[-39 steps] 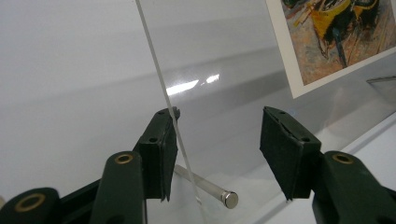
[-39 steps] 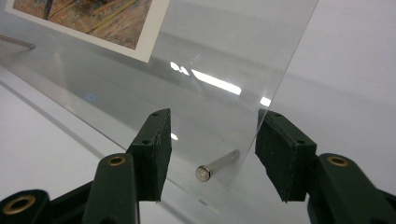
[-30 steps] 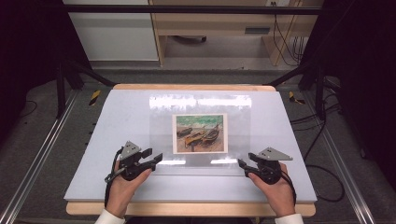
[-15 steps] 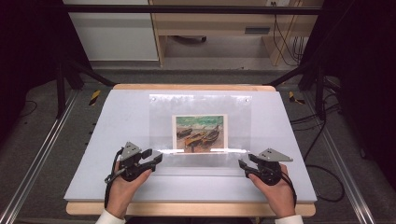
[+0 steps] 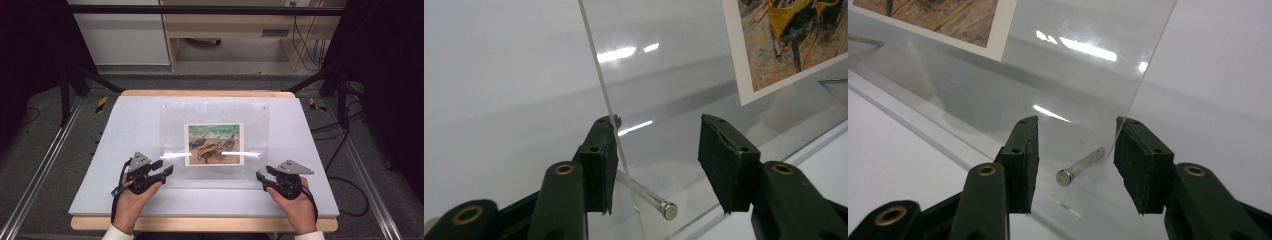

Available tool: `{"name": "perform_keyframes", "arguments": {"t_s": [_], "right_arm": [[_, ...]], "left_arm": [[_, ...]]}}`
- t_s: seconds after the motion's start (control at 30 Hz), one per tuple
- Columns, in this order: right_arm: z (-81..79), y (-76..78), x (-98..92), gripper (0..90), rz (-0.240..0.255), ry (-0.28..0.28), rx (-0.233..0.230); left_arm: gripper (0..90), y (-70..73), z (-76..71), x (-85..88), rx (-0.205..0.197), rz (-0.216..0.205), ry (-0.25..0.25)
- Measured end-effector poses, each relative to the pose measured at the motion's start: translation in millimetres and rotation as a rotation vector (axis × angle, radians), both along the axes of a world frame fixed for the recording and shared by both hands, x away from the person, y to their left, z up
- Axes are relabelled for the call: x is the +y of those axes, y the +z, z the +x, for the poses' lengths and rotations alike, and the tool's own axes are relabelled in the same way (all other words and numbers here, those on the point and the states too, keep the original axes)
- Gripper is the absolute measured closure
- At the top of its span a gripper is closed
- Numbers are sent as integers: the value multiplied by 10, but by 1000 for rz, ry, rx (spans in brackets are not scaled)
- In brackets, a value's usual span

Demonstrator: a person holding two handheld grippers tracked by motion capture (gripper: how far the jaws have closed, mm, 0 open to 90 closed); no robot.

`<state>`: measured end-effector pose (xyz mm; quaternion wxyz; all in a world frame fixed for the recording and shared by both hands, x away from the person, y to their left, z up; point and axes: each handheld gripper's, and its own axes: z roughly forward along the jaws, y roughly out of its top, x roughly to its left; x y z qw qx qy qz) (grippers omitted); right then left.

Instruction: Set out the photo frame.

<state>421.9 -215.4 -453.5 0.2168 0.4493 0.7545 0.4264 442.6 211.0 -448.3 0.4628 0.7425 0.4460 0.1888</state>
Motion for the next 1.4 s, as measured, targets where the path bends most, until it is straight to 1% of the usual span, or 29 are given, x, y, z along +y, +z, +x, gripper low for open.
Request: {"name": "perform_keyframes", "arguments": {"t_s": [0.33,0.47,0.7,0.77,0.87,1.03,1.07,1.13,1.23,1.27,1.4], "right_arm": [[-22,-4,5,544,-19,-3,-4],[-35,-9,5,554,-16,-9,-1],[-60,-20,8,575,-17,-16,-3],[-74,-20,13,583,-21,-19,2],[-86,-22,23,587,-38,-23,-2],[-96,-24,27,592,-40,-25,2],[-97,-28,29,594,-49,-24,-2],[-101,-28,32,598,-52,-24,0],[-109,-31,35,602,-57,-24,2],[-119,-35,42,608,-56,-27,7],[-129,-43,38,620,-69,-23,4]], "left_arm": [[518,7,-13,13,4,3,-2],[534,3,-24,19,7,-16,10],[559,-5,-52,35,9,-21,11],[565,2,-55,37,10,-13,7],[576,5,-50,49,15,-16,4],[585,3,-45,61,15,-24,-1],[586,3,-39,70,14,-28,-2],[588,2,-35,72,14,-30,-2],[591,3,-33,75,11,-25,-3],[593,5,-47,65,28,-31,-7],[600,6,-54,62,29,-23,-9]]}}
